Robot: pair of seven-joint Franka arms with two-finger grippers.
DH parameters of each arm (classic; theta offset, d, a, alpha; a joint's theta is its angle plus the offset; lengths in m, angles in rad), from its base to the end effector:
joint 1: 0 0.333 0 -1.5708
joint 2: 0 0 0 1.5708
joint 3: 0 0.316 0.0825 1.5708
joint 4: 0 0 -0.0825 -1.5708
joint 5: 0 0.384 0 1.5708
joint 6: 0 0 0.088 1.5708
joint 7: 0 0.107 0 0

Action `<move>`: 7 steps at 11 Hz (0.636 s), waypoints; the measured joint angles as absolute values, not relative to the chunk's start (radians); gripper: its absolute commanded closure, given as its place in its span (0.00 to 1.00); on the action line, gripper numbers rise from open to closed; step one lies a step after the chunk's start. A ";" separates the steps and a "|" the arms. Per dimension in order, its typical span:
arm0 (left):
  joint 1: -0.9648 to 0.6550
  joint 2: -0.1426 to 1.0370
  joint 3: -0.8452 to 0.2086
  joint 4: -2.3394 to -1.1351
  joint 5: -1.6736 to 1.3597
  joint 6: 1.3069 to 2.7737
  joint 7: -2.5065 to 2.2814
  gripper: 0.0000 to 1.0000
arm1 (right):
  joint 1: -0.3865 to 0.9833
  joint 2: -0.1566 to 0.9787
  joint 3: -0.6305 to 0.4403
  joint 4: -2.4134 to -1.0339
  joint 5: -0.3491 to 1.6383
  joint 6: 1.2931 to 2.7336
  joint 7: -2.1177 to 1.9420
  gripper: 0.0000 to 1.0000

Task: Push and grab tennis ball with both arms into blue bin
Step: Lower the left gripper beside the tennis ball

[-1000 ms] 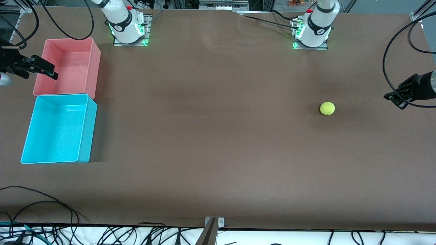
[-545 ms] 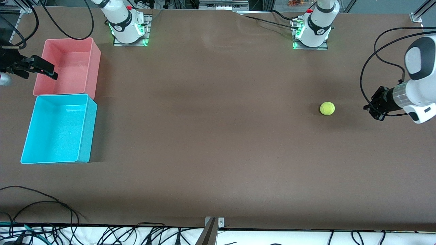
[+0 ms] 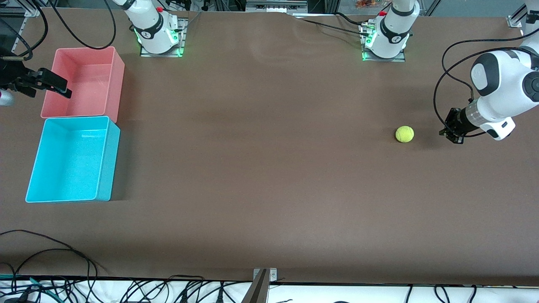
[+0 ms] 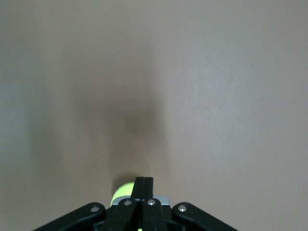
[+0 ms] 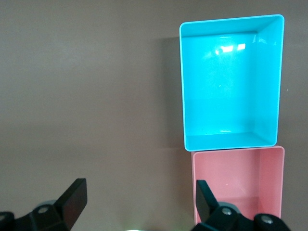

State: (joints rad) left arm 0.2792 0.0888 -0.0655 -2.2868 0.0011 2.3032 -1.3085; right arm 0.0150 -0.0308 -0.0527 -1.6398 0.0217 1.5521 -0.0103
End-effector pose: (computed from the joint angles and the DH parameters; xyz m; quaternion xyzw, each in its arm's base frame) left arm 0.5042 0.1094 0.3079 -0.7239 -0.6890 0.0321 0.0166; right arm 0.5411 -0.0185 0.6073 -0.9994 0.0138 0.0282 0.0123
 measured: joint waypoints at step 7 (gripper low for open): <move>0.338 0.192 -0.074 -2.442 0.001 2.662 -1.314 1.00 | 0.015 -0.030 -0.053 -1.640 0.022 1.551 -0.010 0.00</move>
State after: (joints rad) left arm 0.3377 0.1924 -0.0740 -2.4415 0.0015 2.6618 -1.3136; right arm 0.0152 -0.0303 -0.0525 -1.6400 0.0217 1.5509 -0.0103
